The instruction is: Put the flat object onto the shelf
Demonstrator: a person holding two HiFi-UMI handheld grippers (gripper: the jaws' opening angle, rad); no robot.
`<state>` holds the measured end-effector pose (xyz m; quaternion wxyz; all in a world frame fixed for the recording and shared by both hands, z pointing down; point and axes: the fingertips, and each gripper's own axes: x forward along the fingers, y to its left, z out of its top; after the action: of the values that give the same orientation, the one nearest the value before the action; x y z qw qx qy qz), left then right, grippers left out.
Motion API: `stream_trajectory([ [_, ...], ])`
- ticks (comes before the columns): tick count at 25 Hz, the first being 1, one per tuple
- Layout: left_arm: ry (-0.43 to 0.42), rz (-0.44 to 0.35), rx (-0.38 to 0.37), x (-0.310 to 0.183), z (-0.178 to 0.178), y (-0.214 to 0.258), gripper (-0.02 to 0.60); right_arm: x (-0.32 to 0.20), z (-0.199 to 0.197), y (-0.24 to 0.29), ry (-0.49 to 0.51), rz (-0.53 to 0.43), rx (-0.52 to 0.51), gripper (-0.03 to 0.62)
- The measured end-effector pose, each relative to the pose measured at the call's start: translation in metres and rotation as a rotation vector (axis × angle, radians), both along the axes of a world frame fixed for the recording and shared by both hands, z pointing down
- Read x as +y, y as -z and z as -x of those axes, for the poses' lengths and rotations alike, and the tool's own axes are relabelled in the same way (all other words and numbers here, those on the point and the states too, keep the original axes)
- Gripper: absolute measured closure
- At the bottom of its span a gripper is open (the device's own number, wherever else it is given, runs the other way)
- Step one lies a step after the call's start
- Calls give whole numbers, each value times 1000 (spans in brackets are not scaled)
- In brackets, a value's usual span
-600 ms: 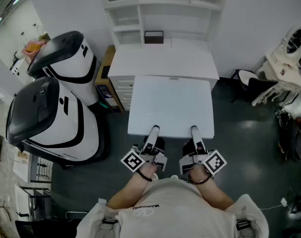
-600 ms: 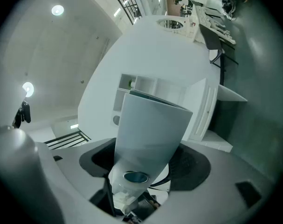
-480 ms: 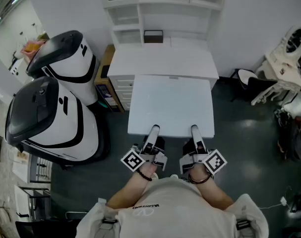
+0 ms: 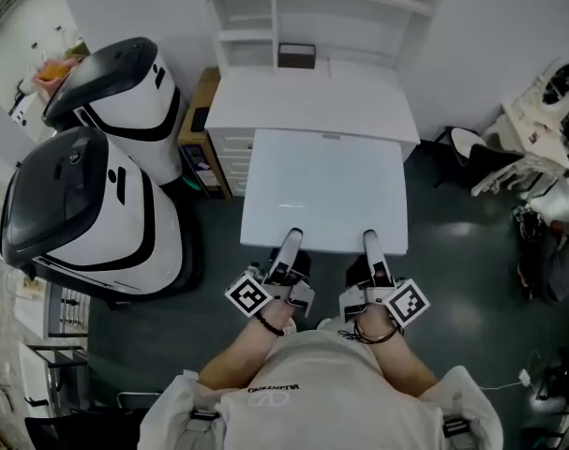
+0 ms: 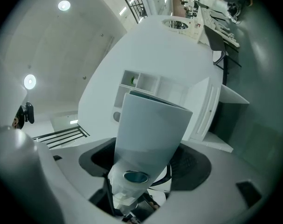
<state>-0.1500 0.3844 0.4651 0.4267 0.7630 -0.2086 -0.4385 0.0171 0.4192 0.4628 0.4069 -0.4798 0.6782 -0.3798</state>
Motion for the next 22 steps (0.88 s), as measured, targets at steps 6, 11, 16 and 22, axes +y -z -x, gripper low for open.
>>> stream_trajectory([
  [6,13,18,17,-11,17,-3,245,-12,17,-1,14,17,3,249],
  [11,15,16,20,-30,14,-4,245,-33,14,-2,15,15,4,250],
  [16,18,16,8,-58,0,-2,245,-62,0,-1,19,8,-2,249],
  [22,25,14,-13,-107,-28,1,245,-111,-29,-2,24,7,-25,250],
])
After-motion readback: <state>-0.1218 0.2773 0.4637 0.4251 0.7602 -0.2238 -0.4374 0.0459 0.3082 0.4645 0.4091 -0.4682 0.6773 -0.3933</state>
